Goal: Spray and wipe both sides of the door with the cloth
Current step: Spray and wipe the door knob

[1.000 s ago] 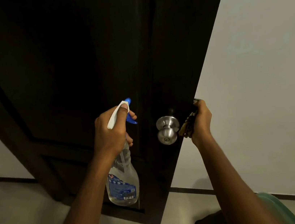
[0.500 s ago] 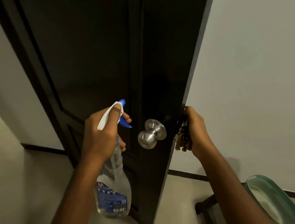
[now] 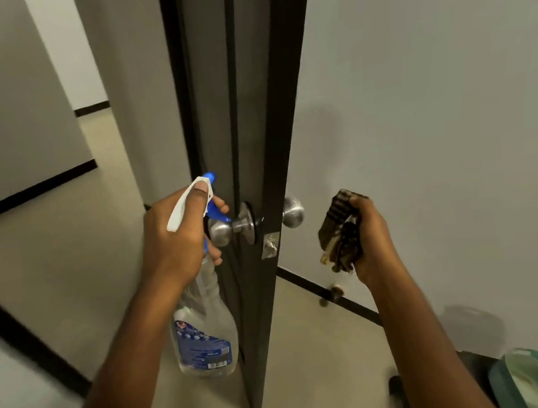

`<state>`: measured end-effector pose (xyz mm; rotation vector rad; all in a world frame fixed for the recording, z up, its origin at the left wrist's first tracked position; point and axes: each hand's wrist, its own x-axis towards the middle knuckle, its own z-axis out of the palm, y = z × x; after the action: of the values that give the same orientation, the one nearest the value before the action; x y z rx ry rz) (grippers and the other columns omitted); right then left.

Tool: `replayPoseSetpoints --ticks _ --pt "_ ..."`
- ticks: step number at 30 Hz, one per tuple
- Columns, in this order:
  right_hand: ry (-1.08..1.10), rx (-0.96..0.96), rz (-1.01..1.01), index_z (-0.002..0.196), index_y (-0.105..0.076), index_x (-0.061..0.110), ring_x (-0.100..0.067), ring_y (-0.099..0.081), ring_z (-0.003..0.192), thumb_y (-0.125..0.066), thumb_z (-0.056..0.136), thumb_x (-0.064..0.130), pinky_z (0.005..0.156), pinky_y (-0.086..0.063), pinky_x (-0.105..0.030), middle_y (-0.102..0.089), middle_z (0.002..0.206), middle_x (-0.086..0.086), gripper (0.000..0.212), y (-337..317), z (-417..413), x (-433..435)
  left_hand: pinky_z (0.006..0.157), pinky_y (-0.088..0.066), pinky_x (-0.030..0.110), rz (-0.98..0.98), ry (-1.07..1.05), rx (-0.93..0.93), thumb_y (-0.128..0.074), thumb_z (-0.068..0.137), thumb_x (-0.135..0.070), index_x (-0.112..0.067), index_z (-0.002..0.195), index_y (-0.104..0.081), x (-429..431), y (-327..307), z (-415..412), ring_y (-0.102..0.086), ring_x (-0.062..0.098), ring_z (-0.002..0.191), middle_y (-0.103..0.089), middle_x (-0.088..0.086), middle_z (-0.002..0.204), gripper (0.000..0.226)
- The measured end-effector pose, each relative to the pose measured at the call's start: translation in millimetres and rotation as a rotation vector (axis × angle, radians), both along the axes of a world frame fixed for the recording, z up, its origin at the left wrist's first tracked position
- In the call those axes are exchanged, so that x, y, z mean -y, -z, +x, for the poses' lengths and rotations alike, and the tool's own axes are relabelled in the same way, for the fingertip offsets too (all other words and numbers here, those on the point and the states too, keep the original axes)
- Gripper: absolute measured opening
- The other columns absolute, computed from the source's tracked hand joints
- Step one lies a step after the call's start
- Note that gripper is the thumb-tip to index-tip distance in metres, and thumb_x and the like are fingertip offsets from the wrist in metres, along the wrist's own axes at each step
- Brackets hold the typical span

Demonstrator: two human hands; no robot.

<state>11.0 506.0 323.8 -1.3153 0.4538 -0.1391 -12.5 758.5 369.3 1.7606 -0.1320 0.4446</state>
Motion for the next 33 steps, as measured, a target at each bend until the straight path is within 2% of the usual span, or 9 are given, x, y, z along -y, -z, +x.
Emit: replayPoseSetpoints --ticks 4,7,9,12,14,16,21,29,33 --pt "0.013 -0.034 -0.033 0.121 -0.057 0.018 -0.042 -0.066 0.095 -0.058 0.083 0.060 0.067 -0.053 -0.041 -0.067 0.113 -0.023 0.057 30.3 20.7 -51.5 0.042 -0.047 0.019 -0.016 -0.085 0.004 -0.039 0.107 -0.028 0.001 0.091 -0.069 -28.2 0.0 -24.0 -0.058 0.020 0.037 -0.070 0.006 0.072 0.044" --pt "-0.091 0.018 -0.055 0.123 -0.054 0.022 -0.031 -0.066 0.098 -0.054 0.102 0.043 0.068 -0.054 -0.037 -0.066 0.115 -0.015 0.030 21.9 9.0 -106.8 0.041 -0.047 0.019 -0.049 -0.123 0.018 -0.040 0.107 -0.026 -0.001 0.087 -0.067 -48.8 -1.8 -36.1 -0.056 0.017 0.035 -0.070 -0.006 0.068 0.042" --pt "-0.095 0.050 -0.074 0.115 -0.056 0.028 -0.022 -0.064 0.100 -0.055 0.103 0.030 0.083 -0.056 -0.040 -0.065 0.113 -0.006 0.011 24.1 5.4 -133.6 0.040 -0.042 0.012 -0.065 -0.154 0.040 -0.039 0.107 -0.023 -0.004 0.080 -0.065 -61.5 -5.1 -41.6 -0.054 0.012 0.035 -0.064 -0.011 0.055 0.041" --pt "-0.056 0.089 -0.112 0.106 -0.060 0.033 -0.024 -0.068 0.101 -0.061 0.100 0.027 0.091 -0.058 -0.047 -0.068 0.109 -0.004 0.008 28.2 5.4 -162.2 0.039 -0.041 0.013 -0.106 -0.170 0.069 -0.039 0.107 -0.018 -0.006 0.074 -0.061 -84.7 -8.8 -44.0 -0.053 0.009 0.036 -0.060 -0.012 0.050 0.041" --pt "-0.060 0.111 -0.157 0.104 -0.063 0.031 -0.024 -0.069 0.100 -0.064 0.099 0.025 0.087 -0.059 -0.043 -0.069 0.107 -0.004 0.009 28.8 9.7 -184.2 0.038 -0.045 0.018 -0.112 -0.193 0.077 -0.040 0.107 -0.018 -0.001 0.079 -0.062 -108.4 -9.9 -41.8 -0.051 0.008 0.035 -0.057 -0.017 0.046 0.039" --pt "-0.063 0.142 -0.178 0.097 -0.062 0.033 -0.022 -0.068 0.099 -0.064 0.098 0.021 0.083 -0.058 -0.036 -0.069 0.103 -0.001 0.012 26.8 11.7 -207.2 0.039 -0.045 0.017 -0.106 -0.207 0.088 -0.040 0.107 -0.018 -0.002 0.081 -0.063 -130.4 -11.2 -40.5 -0.052 0.008 0.035 -0.058 -0.017 0.047 0.038" --pt "-0.101 0.183 -0.161 0.097 -0.059 0.024 -0.022 -0.067 0.091 -0.063 0.098 0.019 0.080 -0.058 -0.038 -0.067 0.098 -0.005 0.007 32.5 15.7 -273.1 0.042 -0.038 0.008 -0.075 -0.328 0.145 -0.042 0.105 -0.013 -0.022 0.067 -0.052 -184.8 -14.4 -43.1 -0.053 0.001 0.041 -0.055 -0.025 0.049 0.041" --pt "-0.210 0.206 -0.165 0.097 -0.052 0.031 -0.021 -0.065 0.095 -0.069 0.095 0.024 0.087 -0.058 -0.045 -0.064 0.106 -0.006 0.018 41.6 41.8 -379.0 0.043 -0.040 0.006 -0.071 -0.479 0.125 -0.046 0.102 -0.015 -0.026 0.072 -0.054 -261.4 -16.7 -33.3 -0.058 -0.005 0.050 -0.049 -0.012 0.061 0.033" --pt "-0.352 0.203 -0.217 0.102 -0.056 0.031 -0.017 -0.065 0.097 -0.071 0.092 0.024 0.089 -0.058 -0.047 -0.065 0.106 0.001 0.019 35.0 64.1 -413.2 0.043 -0.044 0.009 -0.044 -0.475 0.067 -0.045 0.103 -0.025 -0.014 0.085 -0.065 -297.3 -19.1 -17.1 -0.061 0.003 0.050 -0.061 -0.006 0.072 0.029"
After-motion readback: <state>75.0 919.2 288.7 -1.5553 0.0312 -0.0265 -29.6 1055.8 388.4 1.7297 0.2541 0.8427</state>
